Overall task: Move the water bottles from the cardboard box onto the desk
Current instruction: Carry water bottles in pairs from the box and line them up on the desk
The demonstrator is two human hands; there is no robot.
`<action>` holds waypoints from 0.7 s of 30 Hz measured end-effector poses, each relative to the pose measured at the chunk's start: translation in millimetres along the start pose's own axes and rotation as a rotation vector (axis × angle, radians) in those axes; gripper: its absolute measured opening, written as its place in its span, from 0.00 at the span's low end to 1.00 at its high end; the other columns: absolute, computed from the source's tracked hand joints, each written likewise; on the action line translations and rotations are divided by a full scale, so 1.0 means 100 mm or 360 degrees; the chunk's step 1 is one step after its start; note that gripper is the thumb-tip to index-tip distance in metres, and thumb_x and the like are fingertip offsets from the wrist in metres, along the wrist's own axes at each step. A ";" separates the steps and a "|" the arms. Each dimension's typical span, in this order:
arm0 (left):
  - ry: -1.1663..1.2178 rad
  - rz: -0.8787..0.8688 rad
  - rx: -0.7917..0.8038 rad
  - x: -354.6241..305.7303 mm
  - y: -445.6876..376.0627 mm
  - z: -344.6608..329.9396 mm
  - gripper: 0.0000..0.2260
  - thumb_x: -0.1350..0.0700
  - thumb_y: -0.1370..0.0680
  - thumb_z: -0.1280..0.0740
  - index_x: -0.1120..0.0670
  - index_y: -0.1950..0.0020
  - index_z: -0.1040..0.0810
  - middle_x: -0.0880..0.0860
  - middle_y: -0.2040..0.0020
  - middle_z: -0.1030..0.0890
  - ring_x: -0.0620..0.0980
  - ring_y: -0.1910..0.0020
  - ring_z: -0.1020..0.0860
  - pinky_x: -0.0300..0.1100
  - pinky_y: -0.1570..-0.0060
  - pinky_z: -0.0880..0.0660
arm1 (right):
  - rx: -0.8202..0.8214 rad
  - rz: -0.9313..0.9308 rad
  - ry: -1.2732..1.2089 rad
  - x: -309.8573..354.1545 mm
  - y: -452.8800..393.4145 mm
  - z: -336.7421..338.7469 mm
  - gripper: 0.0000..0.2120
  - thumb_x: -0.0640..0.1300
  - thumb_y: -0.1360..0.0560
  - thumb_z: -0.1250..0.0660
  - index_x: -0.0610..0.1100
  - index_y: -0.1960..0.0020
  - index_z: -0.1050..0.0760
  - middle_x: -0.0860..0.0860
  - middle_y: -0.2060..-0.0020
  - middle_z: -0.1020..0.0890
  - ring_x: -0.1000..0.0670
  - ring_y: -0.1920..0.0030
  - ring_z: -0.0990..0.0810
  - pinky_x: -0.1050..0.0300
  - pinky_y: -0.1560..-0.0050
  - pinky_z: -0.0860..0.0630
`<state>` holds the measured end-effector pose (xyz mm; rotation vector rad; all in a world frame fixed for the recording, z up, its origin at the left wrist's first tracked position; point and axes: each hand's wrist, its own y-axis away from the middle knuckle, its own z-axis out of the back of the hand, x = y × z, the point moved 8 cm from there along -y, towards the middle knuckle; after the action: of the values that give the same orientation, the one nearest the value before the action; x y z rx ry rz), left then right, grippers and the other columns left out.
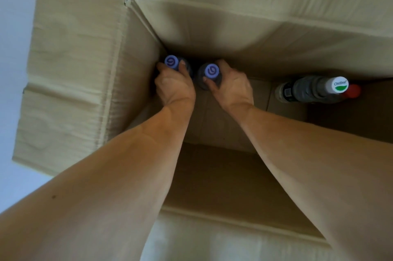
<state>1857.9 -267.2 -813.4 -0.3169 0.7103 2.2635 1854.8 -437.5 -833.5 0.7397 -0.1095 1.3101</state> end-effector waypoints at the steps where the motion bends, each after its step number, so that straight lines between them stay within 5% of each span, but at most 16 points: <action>1: -0.0019 0.0002 0.0001 0.00 0.00 0.00 0.21 0.46 0.17 0.37 0.61 0.32 0.29 0.62 0.37 0.21 0.61 0.38 0.22 0.49 0.46 0.24 | 0.0001 0.0005 -0.0004 0.00 0.01 0.00 0.22 0.56 0.22 0.33 0.48 0.32 0.30 0.43 0.43 0.19 0.41 0.44 0.20 0.49 0.50 0.22; 12: -0.0167 -0.0045 0.0037 -0.03 -0.04 0.06 0.22 0.43 0.19 0.35 0.60 0.36 0.25 0.61 0.39 0.21 0.63 0.41 0.21 0.51 0.48 0.23 | -0.0007 -0.0072 -0.0156 -0.27 0.12 0.10 0.21 0.52 0.21 0.32 0.47 0.30 0.29 0.44 0.42 0.19 0.42 0.41 0.20 0.51 0.46 0.24; 21: -0.0623 -0.0698 0.0281 -0.37 0.52 -0.20 0.19 0.44 0.18 0.36 0.59 0.40 0.23 0.60 0.46 0.18 0.59 0.47 0.18 0.44 0.59 0.29 | 0.0059 -0.0338 -0.0109 -0.95 0.50 0.38 0.23 0.51 0.21 0.33 0.46 0.29 0.30 0.43 0.38 0.20 0.42 0.38 0.22 0.45 0.39 0.23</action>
<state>1846.6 -329.9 -793.3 0.0562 0.5626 1.7601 1794.7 -534.4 -827.3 0.8057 -0.0597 1.0878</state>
